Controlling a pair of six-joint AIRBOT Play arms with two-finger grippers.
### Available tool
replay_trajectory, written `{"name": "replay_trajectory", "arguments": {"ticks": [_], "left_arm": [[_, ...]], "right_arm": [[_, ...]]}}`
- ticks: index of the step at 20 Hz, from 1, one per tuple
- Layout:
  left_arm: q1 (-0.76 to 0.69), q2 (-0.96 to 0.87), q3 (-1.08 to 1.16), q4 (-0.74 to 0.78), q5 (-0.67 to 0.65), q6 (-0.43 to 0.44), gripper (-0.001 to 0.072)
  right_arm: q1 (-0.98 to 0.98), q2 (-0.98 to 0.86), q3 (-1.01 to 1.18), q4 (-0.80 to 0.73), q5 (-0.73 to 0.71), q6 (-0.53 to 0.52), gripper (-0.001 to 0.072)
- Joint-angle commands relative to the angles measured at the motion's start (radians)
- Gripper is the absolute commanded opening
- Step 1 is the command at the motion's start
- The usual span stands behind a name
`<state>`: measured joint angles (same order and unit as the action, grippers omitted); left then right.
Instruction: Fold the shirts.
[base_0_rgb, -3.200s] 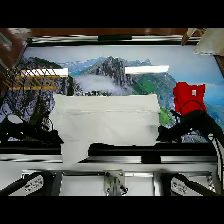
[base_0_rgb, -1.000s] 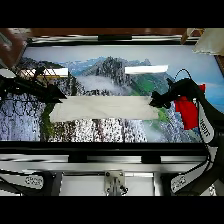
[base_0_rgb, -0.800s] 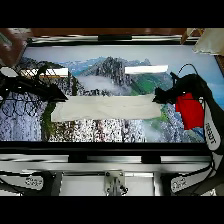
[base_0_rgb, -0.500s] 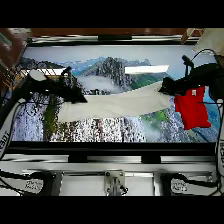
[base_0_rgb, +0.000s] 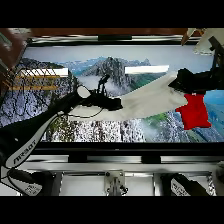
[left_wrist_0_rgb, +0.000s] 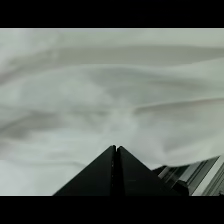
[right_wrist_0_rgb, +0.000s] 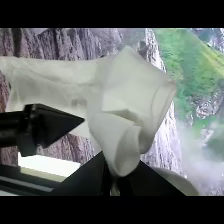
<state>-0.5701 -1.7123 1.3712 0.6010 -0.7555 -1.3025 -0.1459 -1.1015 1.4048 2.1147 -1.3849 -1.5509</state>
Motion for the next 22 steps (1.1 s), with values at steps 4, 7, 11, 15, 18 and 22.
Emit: {"name": "replay_trajectory", "arguments": {"ticks": [4,7,11,15,18,22], "left_arm": [[-0.137,-0.118,0.130,-0.122,0.127,0.037,0.0039],[-0.121,-0.134,0.160,-0.121,0.108,0.038,0.0038],[0.024,-0.074,0.160,-0.021,-0.087,0.116,0.0035],[0.219,0.159,0.160,0.348,-0.147,0.002,0.0035],[0.389,0.368,0.160,0.459,-0.146,-0.031,0.0036],[0.612,0.629,0.160,0.458,-0.148,-0.064,0.0037]], "right_arm": [[0.000,0.112,0.001,0.060,-0.056,0.090,0.0066],[0.000,0.116,0.008,0.109,-0.032,0.082,0.0066],[0.000,0.115,0.018,0.113,0.057,0.069,0.0066],[0.090,0.059,0.018,0.119,0.185,0.046,0.0065],[0.292,-0.064,0.018,0.116,0.336,0.046,0.0065],[0.586,-0.293,0.027,0.112,0.574,0.047,0.0065]]}}
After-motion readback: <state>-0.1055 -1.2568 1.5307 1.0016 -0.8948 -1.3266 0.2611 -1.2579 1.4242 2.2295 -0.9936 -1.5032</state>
